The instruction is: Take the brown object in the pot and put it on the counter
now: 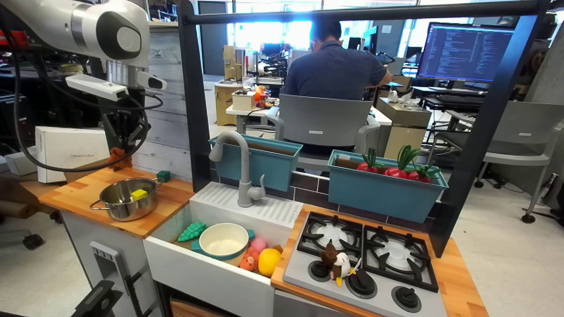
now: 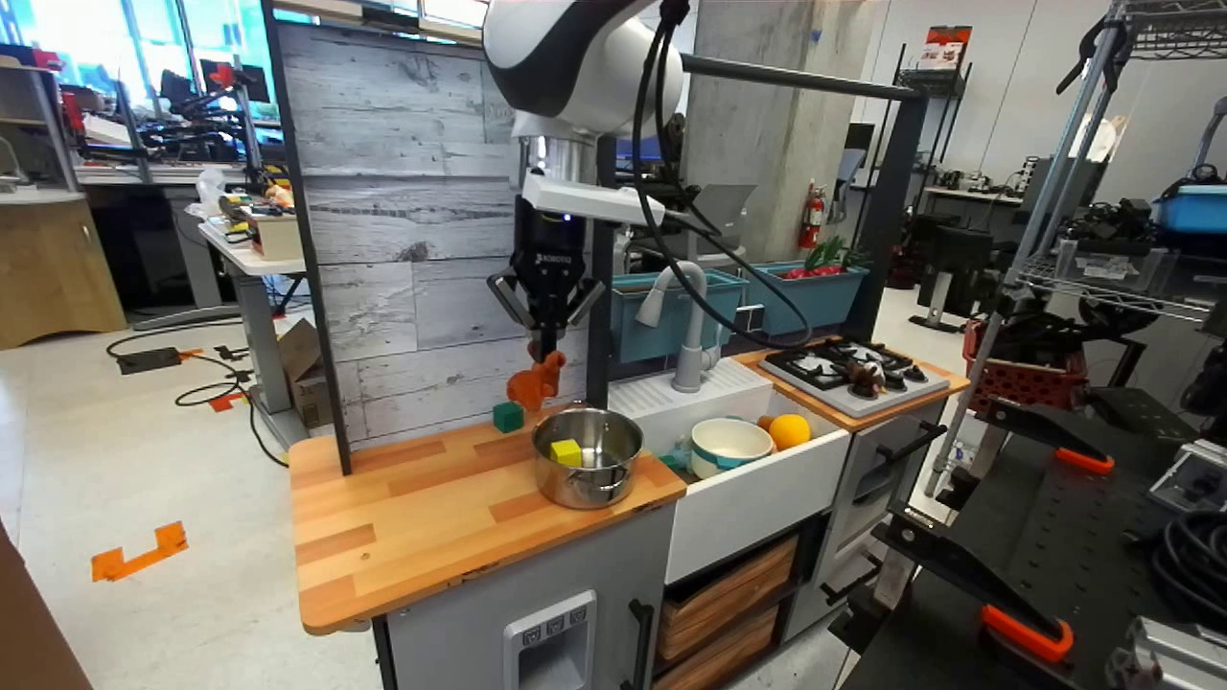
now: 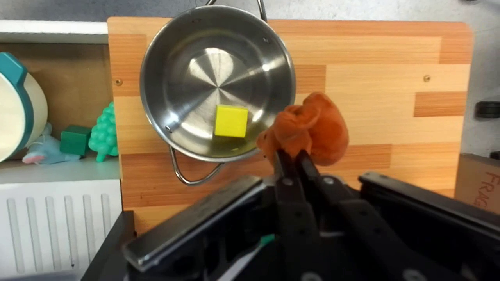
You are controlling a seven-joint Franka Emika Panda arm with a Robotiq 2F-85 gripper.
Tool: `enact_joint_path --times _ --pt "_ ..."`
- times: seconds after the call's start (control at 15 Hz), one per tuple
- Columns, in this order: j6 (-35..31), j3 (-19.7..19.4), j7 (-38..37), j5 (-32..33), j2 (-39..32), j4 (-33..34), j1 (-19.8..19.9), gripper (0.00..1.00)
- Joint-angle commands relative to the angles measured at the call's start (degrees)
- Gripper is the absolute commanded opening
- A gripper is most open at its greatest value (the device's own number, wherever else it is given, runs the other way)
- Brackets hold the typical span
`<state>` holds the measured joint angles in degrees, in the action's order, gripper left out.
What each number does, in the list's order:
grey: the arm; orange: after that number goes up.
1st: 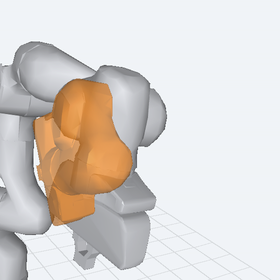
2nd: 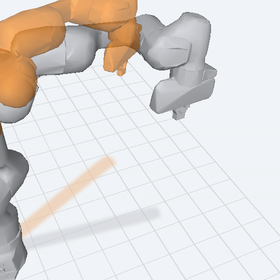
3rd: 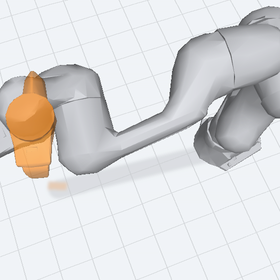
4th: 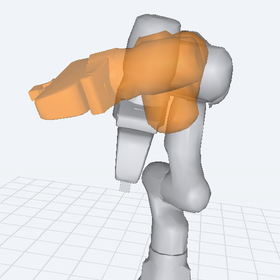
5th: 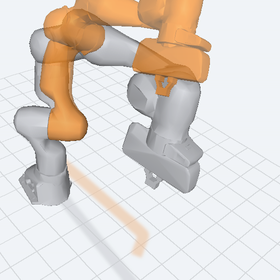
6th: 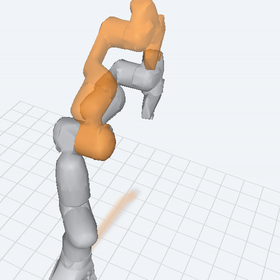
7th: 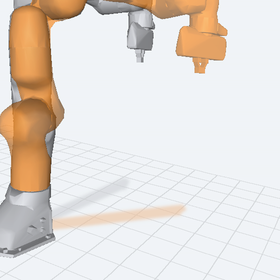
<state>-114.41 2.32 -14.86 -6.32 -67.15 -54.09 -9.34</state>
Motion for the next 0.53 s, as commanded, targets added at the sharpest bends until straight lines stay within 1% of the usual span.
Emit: enact_joint_path --times 0.0,0.2,0.33,0.47 --pt "-5.47 1.91 2.95 -1.46 5.02 -7.43 0.89 0.01" --pt "-9.85 2.93 3.28 -2.34 5.06 -9.2 0.75 0.01" --pt "-11.31 3.2 2.83 -1.82 3.75 -8.62 -0.01 0.01" --pt "-11.42 3.25 2.46 -1.39 2.82 -8.23 -0.67 0.01"
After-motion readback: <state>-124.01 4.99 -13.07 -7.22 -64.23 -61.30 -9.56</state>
